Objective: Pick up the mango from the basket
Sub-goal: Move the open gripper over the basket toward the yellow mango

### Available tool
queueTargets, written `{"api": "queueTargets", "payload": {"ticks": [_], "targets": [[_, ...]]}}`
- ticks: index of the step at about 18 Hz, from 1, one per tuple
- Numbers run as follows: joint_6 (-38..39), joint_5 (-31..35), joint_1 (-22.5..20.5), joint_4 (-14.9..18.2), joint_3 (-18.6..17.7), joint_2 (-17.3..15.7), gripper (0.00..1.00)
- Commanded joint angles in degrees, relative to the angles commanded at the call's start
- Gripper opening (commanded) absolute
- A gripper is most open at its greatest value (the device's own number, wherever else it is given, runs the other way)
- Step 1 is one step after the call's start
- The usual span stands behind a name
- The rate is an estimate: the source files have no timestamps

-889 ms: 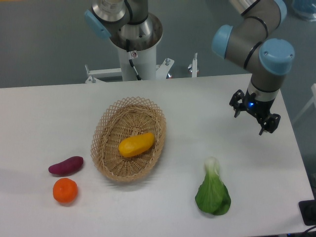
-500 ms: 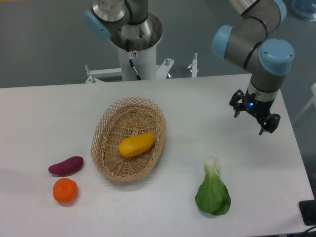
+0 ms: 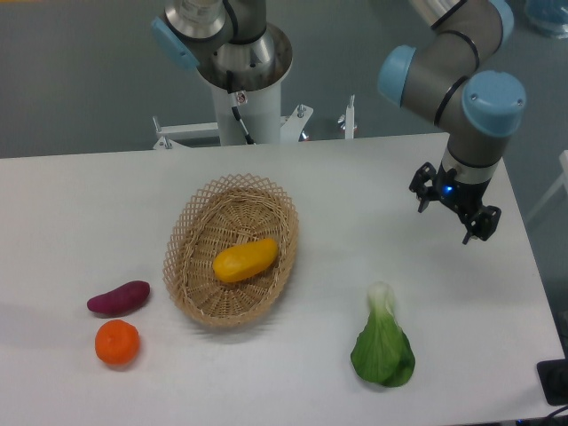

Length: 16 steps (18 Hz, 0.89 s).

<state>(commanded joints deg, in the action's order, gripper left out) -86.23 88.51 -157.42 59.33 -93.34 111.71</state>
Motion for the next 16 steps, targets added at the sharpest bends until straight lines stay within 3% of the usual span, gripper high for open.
{"api": "queueTargets", "payload": {"ticks": [7,11,16], "targets": [[8.3,-0.7,2.8,0.4,-0.1,-0.1,1.00],[11.6,-3.2,5.1,0.0,-2.7,-0.8,1.00],[15.3,-3.5,10.8,0.0,-3.9,-1.4,1.00]]}}
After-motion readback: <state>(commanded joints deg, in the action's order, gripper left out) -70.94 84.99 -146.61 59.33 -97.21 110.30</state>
